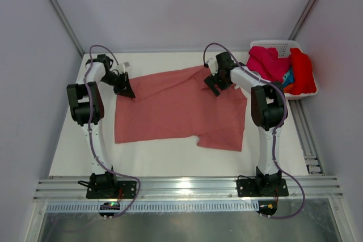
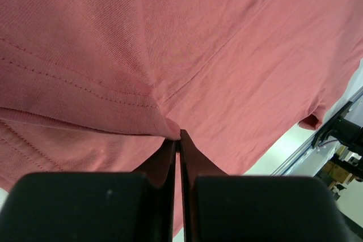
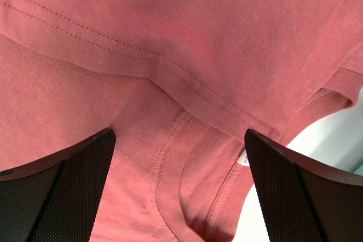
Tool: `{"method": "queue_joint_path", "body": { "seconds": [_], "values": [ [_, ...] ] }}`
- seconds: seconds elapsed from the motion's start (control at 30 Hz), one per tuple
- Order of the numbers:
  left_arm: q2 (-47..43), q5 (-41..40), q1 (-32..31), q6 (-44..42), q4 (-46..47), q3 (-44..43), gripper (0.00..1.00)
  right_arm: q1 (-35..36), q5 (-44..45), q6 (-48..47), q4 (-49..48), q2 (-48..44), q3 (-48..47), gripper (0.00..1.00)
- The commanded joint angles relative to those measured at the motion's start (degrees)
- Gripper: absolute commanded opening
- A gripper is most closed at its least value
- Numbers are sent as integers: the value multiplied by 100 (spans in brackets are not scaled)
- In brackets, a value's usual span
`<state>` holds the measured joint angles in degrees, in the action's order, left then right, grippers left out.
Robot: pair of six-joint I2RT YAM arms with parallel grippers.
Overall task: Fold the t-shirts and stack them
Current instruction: Fold the tshirt
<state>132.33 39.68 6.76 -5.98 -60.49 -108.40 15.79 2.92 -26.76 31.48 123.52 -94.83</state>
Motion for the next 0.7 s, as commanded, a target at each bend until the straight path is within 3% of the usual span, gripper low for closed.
{"method": "queue_joint_path", "body": {
  "seconds": [0.0, 0.67],
  "values": [
    [-23, 23, 27, -44, -15, -58, 0, 47, 104, 57, -81, -338, -10, 99],
    [-129, -136, 334, -193, -253, -445, 0, 47, 86, -4, -116, 207, -809, 99]
  ]
}}
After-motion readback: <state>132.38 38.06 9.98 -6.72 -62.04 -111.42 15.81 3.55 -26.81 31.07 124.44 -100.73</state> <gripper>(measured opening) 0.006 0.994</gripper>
